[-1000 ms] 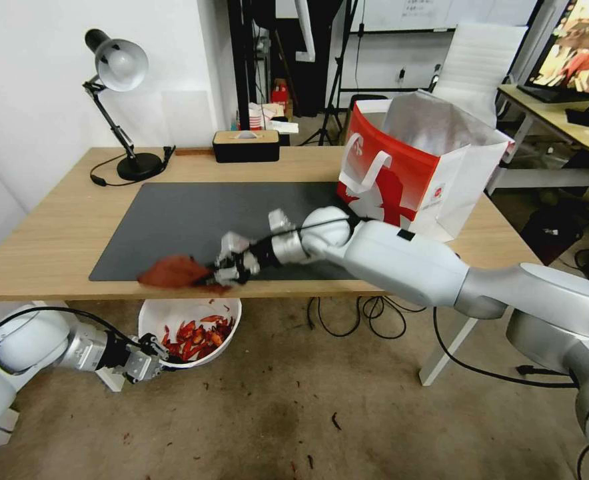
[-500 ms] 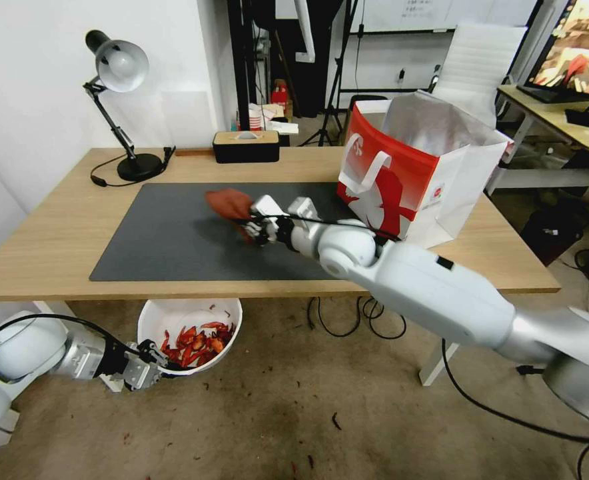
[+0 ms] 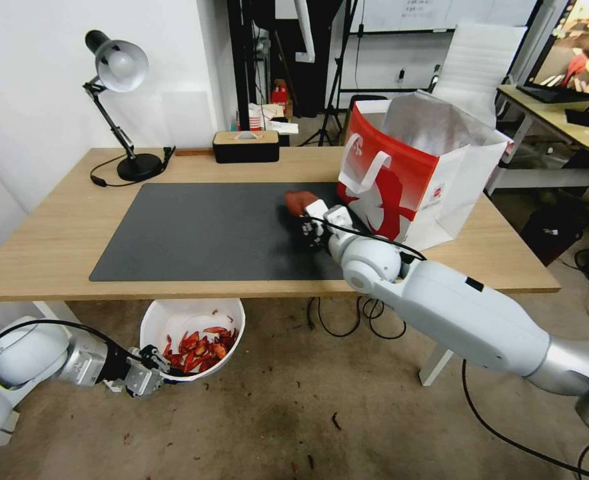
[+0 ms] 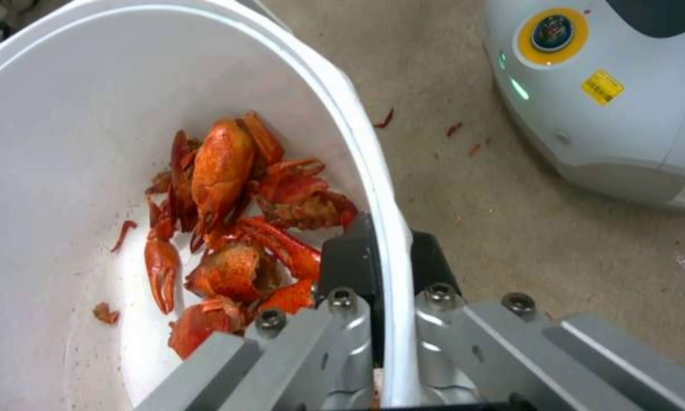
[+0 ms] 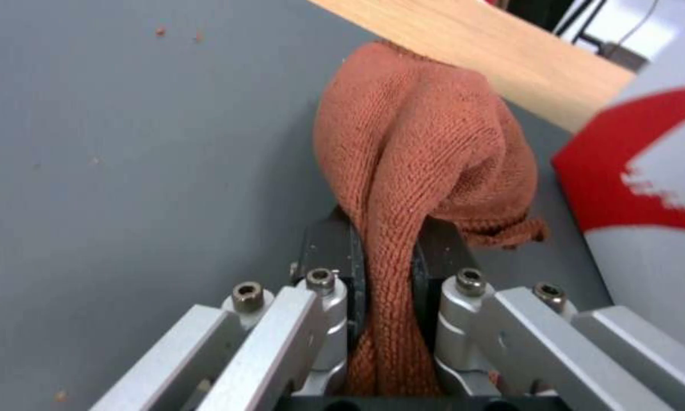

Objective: Sweep shrimp from table into container with towel, then put container into takeout bag.

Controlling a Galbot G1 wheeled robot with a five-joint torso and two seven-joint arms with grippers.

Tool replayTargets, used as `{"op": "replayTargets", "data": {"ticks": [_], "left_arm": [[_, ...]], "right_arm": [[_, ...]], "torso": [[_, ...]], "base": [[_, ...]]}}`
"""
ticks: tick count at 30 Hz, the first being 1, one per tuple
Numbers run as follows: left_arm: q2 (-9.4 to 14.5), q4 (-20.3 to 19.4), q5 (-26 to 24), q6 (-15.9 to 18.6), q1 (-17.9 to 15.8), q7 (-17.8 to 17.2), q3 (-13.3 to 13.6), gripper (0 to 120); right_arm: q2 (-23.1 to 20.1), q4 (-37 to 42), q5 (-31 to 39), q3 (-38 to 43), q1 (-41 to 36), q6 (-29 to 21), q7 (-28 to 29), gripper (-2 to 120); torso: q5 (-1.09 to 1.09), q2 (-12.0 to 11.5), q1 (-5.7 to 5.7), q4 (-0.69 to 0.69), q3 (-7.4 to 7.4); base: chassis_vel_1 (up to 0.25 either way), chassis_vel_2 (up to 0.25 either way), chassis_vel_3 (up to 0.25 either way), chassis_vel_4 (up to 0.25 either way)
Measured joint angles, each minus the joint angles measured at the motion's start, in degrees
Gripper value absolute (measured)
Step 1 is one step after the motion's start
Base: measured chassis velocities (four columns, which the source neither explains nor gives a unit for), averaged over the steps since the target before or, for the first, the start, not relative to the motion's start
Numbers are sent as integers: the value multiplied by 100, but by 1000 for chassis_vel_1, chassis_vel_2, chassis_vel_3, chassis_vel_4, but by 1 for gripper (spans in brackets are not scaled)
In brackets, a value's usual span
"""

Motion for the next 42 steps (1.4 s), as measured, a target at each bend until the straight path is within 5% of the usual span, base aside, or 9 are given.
{"op": "replayTargets", "data": {"ticks": [9,24,27,30,35,42], "left_arm": [[24,-2,-15,35,-85,14,10,0],[-19,-67,-6,45,-6,27,-17,0],[-49,-97,-5,48,-1,26,-36,0],[-44,-140,0,52,48,25,-54,0],[-54,-151,44,42,141,24,-100,0],[-134,-274,106,28,266,1,-152,0]], "right_arm": [[-58,275,469,86,-129,-74,359,23],[-162,486,776,277,-294,-90,564,80],[-245,593,672,389,-444,410,208,91],[-510,1023,8,635,-879,1640,-784,99],[-943,1668,-645,1283,-1825,2389,-1410,100],[-1311,2652,-1500,3608,-4728,3445,-2137,100]], "torso": [[-1,0,0,1,0],[-1,0,0,1,0],[-1,-1,1,1,0],[-1,-1,1,2,0],[0,-1,1,1,0],[-2,-1,0,1,0]], "base": [[0,0,0,0],[0,0,0,0],[0,0,0,0],[0,0,0,0],[0,0,0,0],[0,0,0,0]]}}
